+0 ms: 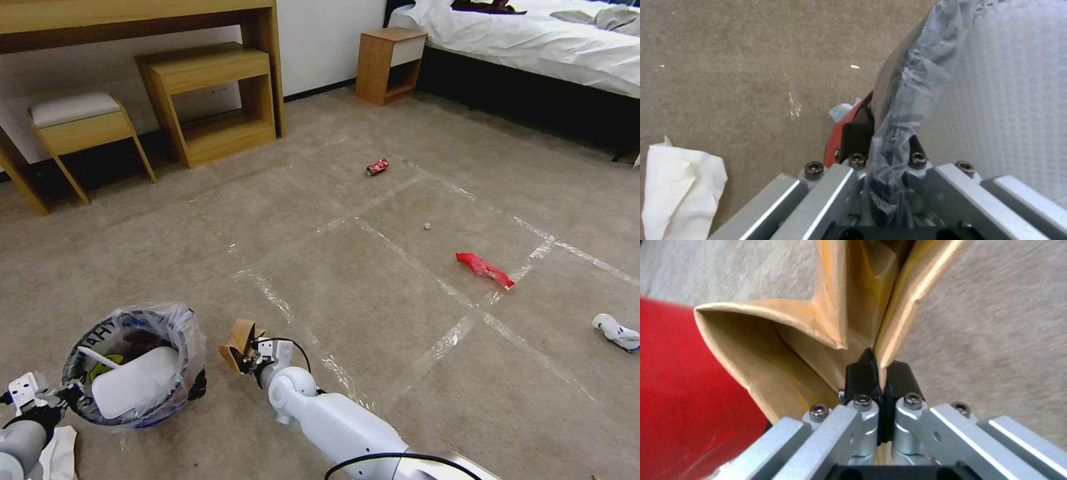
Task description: Pick up the trash bin and place the garbage on the floor into it.
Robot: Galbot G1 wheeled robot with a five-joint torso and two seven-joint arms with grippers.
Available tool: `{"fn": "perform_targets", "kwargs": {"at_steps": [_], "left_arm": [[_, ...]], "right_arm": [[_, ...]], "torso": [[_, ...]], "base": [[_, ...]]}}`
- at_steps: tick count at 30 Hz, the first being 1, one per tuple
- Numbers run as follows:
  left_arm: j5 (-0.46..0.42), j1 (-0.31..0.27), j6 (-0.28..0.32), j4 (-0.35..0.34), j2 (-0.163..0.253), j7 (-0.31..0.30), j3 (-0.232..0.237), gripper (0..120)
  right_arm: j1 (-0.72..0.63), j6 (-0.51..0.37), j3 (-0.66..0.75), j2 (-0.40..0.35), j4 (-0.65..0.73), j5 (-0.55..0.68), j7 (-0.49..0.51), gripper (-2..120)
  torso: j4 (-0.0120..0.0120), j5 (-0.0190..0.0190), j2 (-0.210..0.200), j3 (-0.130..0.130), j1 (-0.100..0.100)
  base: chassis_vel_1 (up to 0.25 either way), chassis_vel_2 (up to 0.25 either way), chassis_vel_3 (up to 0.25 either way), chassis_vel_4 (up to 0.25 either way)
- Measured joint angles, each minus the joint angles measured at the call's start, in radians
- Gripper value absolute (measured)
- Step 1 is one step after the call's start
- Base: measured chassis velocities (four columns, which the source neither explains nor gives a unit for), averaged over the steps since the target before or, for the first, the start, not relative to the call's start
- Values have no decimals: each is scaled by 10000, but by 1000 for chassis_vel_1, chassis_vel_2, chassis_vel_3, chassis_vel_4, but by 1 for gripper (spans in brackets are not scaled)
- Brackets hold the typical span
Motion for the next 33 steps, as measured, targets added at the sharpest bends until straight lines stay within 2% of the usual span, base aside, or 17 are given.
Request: {"fn": "perform_targets", "kwargs": {"at_steps": [3, 14, 33], "left_arm": [[-4, -49, 1, 6, 11, -19, 47, 1], [-40, -130, 40, 15, 81, -34, 107, 1], [-157, -201, 74, -43, 251, -22, 176, 1]], "right_arm": [[-39, -8, 151, -342, 280, 49, 52, 0], [-133, -15, 632, -1385, 1255, 97, 165, 0], [-1013, 466, 3033, -2893, 4477, 583, -365, 0]], "torso": [[-6, -3, 0, 0, 0], [-4, 0, 0, 0, 0], [-3, 0, 0, 0, 0]], "base": [[0, 0, 0, 0], [0, 0, 0, 0], [0, 0, 0, 0]]}}
